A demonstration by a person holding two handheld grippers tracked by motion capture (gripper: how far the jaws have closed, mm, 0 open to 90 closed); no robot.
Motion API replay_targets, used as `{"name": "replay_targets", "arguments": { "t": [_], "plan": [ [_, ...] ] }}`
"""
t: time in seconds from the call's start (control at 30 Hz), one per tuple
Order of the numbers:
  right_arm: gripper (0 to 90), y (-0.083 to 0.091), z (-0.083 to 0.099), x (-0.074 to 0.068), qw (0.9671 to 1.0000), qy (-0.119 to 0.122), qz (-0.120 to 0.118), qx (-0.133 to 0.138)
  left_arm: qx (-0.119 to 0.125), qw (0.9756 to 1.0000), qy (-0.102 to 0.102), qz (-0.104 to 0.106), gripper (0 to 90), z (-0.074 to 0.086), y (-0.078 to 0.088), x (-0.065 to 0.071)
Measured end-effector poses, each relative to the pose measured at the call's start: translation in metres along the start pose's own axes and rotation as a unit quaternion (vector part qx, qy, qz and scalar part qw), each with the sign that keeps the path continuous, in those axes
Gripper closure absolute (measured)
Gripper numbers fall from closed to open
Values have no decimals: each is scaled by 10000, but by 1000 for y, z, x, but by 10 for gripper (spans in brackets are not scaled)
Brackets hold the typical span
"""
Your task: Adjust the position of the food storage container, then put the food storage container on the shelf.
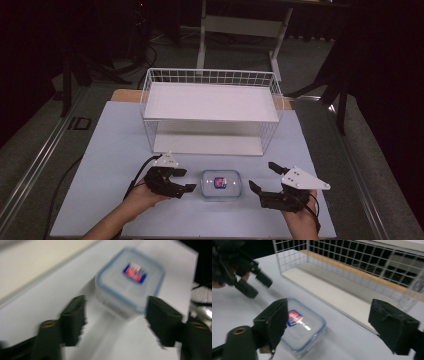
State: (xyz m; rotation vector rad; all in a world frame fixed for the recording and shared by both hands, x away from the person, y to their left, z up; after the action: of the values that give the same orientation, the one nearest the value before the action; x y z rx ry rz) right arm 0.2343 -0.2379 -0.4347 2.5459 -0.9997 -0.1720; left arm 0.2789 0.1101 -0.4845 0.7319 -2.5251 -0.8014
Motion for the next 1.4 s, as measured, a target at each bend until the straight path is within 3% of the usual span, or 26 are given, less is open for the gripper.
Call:
{"name": "replay_targets", "arguments": {
  "t": [0.03,0.07,0.13,0.2,0.23,0.33,0.43,0.47,0.5,0.57,0.67,0.77,0.83,0.87,0.97,1.07,1.13,1.23,1.33,1.4],
  "plan": [
    [174,0,0,0,10000,-40,-33,23,37,9999,-27,136,165,-2,2,1],
    [176,-1,-1,0,9999,-139,-69,18,89,9999,-50,122,130,-3,3,1],
    [173,-3,-2,1,9992,-247,-301,-41,134,9999,28,53,118,-6,3,2],
    [173,-7,-2,2,9995,-130,-260,-132,81,9999,143,-2,46,-9,0,2],
    [173,-9,-3,3,9992,-192,-290,-204,63,9998,205,-58,28,-10,-1,2],
    [155,-18,-1,8,9974,-478,-403,-356,30,9984,549,-105,28,-11,-8,-1],
    [123,-30,6,15,9927,-894,-533,-613,27,9956,938,-34,28,-10,-17,-5],
    [123,-30,6,15,9927,-894,-533,-613,27,9956,938,-34,29,-10,-17,-5],
    [112,-38,12,19,9887,-1176,-555,-749,-21,9951,989,-38,29,-9,-20,-5],
    [111,-45,15,22,9839,-1508,-472,-833,-54,9941,1082,5,29,-9,-25,-5],
    [105,-51,18,29,9729,-1979,-672,-990,-158,9929,1182,33,29,-9,-31,-2],
    [104,-57,21,33,9641,-2285,-767,-1116,-244,9922,1218,101,30,-10,-37,1],
    [104,-61,24,35,9558,-2565,-838,-1166,-273,9899,1390,110,30,-10,-42,2],
    [104,-63,26,36,9496,-2731,-958,-1203,-289,9879,1511,199,30,-10,-44,2],
    [108,-70,30,37,9359,-3050,-1148,-1342,-321,9859,1621,259,32,-7,-49,1],
    [142,-77,36,38,9211,-3384,-1269,-1446,-395,9806,1894,330,58,-3,-55,0],
    [142,-81,40,38,9167,-3463,-1254,-1546,-490,9760,2095,338,64,0,-59,-1],
    [164,-86,45,36,9076,-3596,-1350,-1696,-514,9711,2304,358,159,5,-63,-3],
    [228,-89,49,33,8999,-3707,-1427,-1798,-637,9669,2439,384,206,9,-67,-3],
    [282,-91,51,32,8951,-3766,-1484,-1869,-649,9628,2575,497,217,10,-68,-3]
  ]
}}
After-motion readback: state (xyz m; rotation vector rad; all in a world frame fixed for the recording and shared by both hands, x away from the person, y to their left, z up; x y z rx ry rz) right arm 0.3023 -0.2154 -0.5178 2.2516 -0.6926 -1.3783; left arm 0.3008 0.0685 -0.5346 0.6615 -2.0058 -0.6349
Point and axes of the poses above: each handheld gripper's, and its own axes: y roughly backward along the jaws, z roughly out of its underside, x roughly to its right, the point moved 1 cm from there along -y, roughly forward along the jaws, and after that the axes turned 4 degrees about -z, right-handed, at the moved point
